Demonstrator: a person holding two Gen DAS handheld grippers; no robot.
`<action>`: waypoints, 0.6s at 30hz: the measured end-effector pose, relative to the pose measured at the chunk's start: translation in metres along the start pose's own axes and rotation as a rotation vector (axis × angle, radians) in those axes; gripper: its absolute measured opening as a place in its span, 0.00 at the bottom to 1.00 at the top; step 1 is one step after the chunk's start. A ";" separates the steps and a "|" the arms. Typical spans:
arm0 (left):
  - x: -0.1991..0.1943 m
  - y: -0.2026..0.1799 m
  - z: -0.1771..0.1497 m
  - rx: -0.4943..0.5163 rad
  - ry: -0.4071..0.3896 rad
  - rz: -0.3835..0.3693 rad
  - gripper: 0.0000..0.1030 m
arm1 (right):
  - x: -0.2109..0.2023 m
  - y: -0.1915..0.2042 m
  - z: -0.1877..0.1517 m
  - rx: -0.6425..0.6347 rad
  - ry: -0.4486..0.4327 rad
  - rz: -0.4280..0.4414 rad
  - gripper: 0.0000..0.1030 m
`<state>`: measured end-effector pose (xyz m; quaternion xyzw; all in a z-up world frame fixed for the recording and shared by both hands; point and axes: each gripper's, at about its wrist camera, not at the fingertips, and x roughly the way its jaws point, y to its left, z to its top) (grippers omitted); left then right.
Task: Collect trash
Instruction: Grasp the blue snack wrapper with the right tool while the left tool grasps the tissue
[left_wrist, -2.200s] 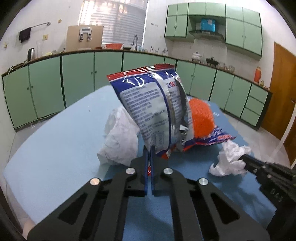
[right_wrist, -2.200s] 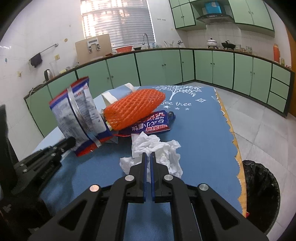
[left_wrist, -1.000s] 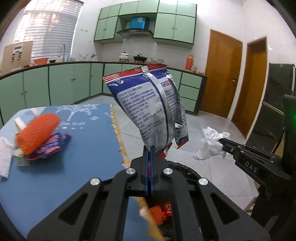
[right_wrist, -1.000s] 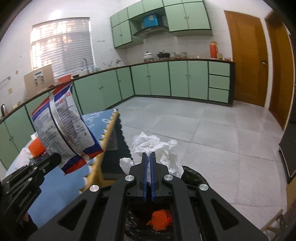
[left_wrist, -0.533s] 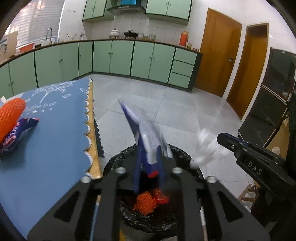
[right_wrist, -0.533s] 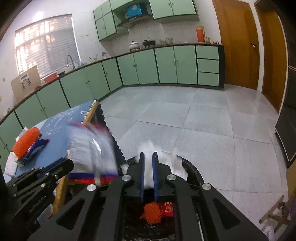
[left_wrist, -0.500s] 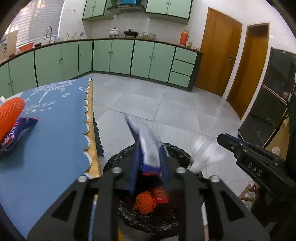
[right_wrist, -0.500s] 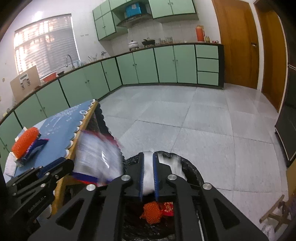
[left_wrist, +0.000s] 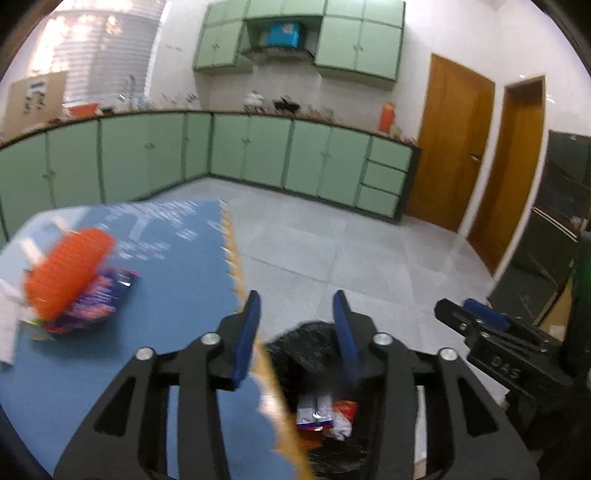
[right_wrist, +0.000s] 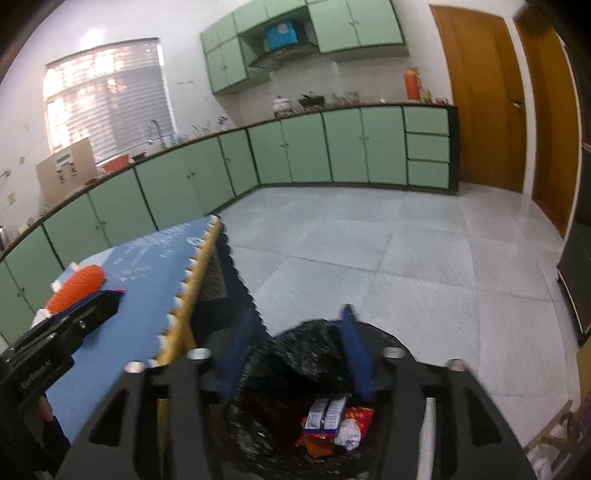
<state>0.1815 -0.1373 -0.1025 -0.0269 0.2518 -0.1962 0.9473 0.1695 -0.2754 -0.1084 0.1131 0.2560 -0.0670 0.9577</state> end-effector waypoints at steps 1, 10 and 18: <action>-0.009 0.009 0.002 -0.005 -0.017 0.023 0.52 | -0.003 0.010 0.002 -0.016 -0.010 0.014 0.63; -0.070 0.098 0.012 -0.002 -0.103 0.308 0.69 | 0.001 0.113 0.011 -0.137 -0.024 0.183 0.92; -0.095 0.175 0.000 -0.057 -0.073 0.530 0.69 | 0.023 0.192 -0.002 -0.196 -0.001 0.301 0.91</action>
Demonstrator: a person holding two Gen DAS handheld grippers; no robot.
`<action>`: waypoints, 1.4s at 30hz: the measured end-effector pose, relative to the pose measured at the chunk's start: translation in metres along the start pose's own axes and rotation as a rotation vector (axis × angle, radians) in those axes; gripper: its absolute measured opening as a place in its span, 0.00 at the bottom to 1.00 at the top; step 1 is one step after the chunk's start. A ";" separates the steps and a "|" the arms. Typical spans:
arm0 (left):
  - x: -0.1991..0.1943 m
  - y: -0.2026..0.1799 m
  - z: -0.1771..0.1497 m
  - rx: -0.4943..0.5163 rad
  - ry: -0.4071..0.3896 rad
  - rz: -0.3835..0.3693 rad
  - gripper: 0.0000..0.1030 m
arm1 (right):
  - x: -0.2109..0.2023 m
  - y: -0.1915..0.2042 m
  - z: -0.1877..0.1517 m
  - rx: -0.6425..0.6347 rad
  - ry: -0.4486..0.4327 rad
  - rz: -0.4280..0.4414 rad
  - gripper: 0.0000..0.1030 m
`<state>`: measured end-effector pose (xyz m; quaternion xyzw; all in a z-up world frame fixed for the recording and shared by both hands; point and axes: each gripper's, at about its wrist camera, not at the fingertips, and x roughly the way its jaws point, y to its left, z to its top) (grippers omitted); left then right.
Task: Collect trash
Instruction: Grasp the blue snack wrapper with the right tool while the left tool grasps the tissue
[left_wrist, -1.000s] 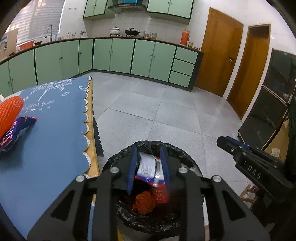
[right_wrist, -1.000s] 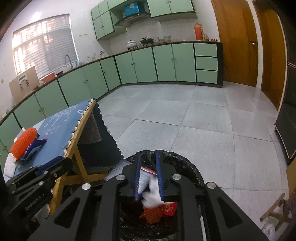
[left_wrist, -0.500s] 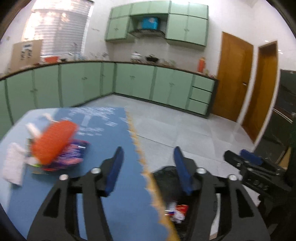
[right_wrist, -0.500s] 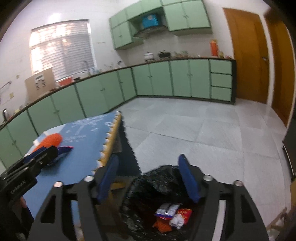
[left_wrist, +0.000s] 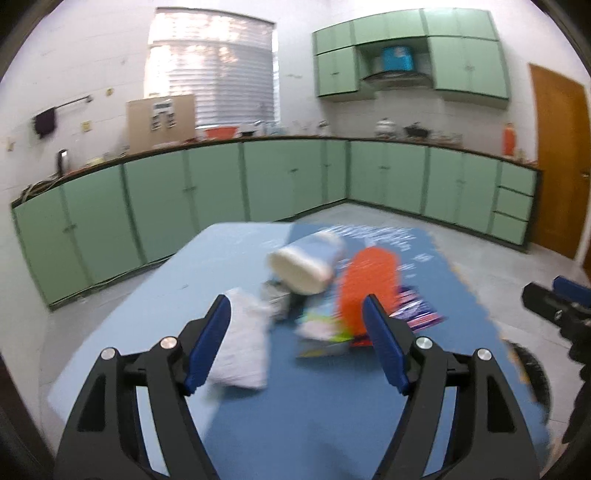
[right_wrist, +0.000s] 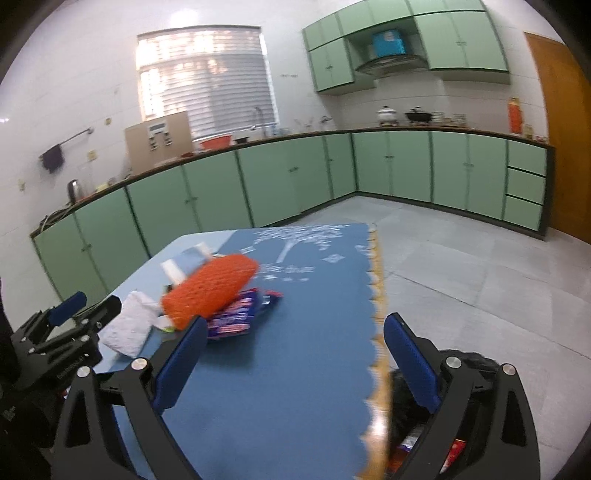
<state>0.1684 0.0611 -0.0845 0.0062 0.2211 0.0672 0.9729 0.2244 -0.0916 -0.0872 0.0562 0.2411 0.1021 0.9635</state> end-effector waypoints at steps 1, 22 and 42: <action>0.003 0.010 -0.004 -0.009 0.015 0.017 0.70 | 0.004 0.007 -0.003 -0.009 0.002 0.002 0.91; 0.077 0.057 -0.010 -0.119 0.238 -0.018 0.47 | 0.062 0.043 -0.012 -0.042 0.077 0.013 0.78; 0.054 0.039 -0.002 -0.103 0.115 -0.037 0.05 | 0.108 0.043 -0.014 -0.029 0.240 0.071 0.26</action>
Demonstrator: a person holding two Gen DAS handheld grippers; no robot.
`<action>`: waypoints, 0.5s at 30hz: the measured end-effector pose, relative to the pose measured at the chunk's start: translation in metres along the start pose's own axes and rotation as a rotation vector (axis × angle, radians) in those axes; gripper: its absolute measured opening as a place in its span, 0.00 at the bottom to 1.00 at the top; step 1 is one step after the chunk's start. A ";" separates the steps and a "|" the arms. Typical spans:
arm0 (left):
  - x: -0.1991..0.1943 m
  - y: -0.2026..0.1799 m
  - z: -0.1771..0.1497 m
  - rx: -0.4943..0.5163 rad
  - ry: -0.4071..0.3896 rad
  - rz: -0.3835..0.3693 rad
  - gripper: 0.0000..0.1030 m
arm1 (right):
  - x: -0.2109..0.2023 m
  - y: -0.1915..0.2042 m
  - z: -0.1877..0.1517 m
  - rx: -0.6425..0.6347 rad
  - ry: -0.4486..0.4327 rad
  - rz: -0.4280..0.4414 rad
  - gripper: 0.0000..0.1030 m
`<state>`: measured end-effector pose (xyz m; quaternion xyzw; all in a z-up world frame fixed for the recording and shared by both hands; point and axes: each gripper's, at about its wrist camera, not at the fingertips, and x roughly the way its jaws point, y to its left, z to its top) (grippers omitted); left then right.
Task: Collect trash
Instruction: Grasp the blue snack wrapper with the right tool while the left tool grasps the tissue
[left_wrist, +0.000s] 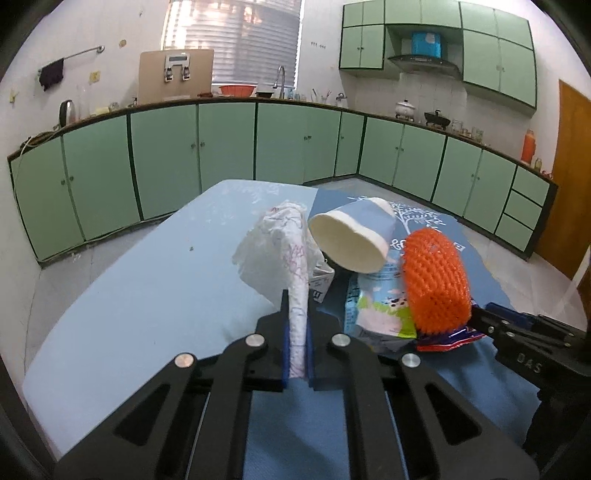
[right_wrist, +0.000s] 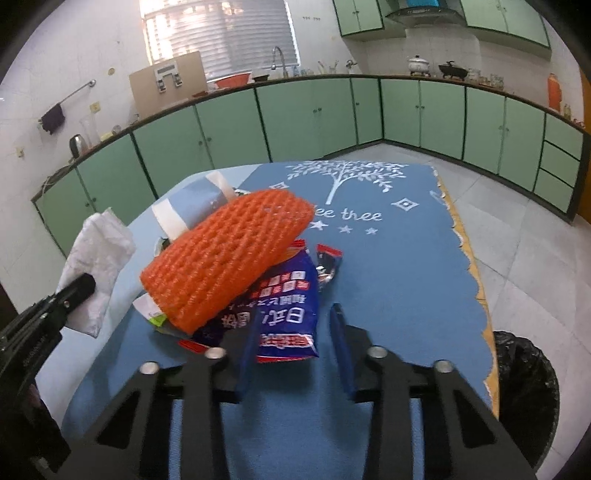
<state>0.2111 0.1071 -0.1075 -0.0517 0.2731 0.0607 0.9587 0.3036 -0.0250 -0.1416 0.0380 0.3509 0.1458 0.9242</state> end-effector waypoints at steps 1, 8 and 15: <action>-0.001 -0.002 0.000 0.007 -0.002 -0.003 0.05 | 0.000 0.000 0.000 0.001 0.000 0.008 0.22; -0.006 -0.009 -0.006 0.022 -0.001 -0.023 0.05 | -0.015 -0.003 -0.002 0.000 -0.040 0.043 0.05; -0.014 -0.007 -0.009 0.037 -0.002 -0.040 0.05 | -0.041 -0.014 -0.011 0.005 -0.037 0.020 0.05</action>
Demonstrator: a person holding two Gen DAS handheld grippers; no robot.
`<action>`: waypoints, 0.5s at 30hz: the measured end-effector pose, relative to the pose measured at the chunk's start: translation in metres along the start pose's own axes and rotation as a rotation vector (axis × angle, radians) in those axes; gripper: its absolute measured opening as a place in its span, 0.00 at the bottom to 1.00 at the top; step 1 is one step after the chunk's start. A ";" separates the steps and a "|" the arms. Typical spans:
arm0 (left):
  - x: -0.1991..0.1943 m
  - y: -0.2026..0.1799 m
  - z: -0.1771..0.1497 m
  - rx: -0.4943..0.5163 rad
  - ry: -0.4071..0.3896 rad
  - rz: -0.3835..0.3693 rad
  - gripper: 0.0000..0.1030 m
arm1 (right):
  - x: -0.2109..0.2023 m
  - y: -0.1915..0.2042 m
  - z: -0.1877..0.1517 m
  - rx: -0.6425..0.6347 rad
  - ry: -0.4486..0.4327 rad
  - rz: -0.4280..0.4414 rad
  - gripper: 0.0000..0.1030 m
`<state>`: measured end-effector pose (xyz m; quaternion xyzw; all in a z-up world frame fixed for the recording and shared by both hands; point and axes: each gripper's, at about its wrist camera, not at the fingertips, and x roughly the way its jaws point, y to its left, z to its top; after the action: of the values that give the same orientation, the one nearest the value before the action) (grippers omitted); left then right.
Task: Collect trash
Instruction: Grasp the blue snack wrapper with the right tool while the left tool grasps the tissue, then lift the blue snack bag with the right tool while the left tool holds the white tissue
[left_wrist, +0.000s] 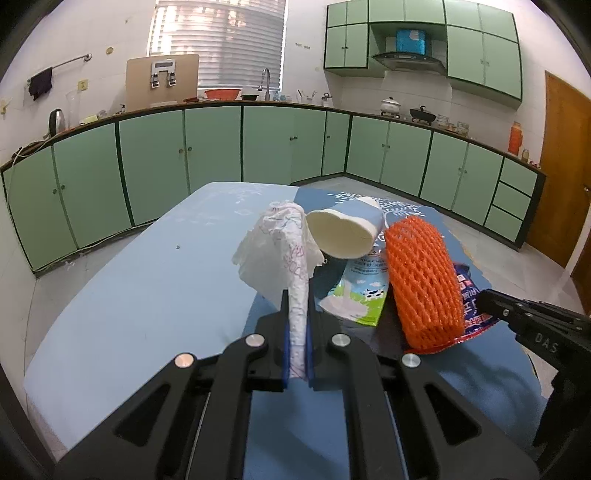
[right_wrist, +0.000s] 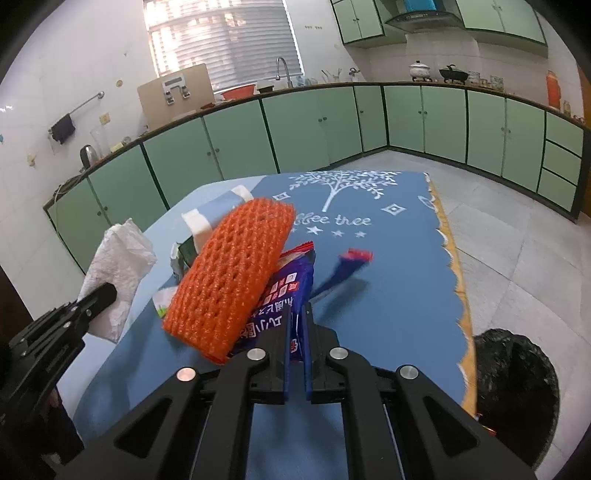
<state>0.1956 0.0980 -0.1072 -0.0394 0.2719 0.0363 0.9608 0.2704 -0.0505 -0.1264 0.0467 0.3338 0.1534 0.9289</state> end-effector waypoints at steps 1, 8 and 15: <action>-0.001 0.000 0.000 0.006 -0.001 -0.003 0.05 | -0.004 -0.001 -0.002 -0.012 0.003 -0.016 0.05; -0.007 -0.007 -0.006 0.025 0.004 -0.028 0.05 | -0.021 -0.012 -0.015 -0.006 0.029 -0.047 0.14; -0.007 -0.010 -0.008 0.037 0.006 -0.038 0.05 | -0.003 -0.031 -0.021 0.090 0.078 -0.024 0.44</action>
<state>0.1868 0.0871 -0.1099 -0.0267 0.2744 0.0127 0.9612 0.2629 -0.0814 -0.1464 0.0784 0.3769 0.1288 0.9139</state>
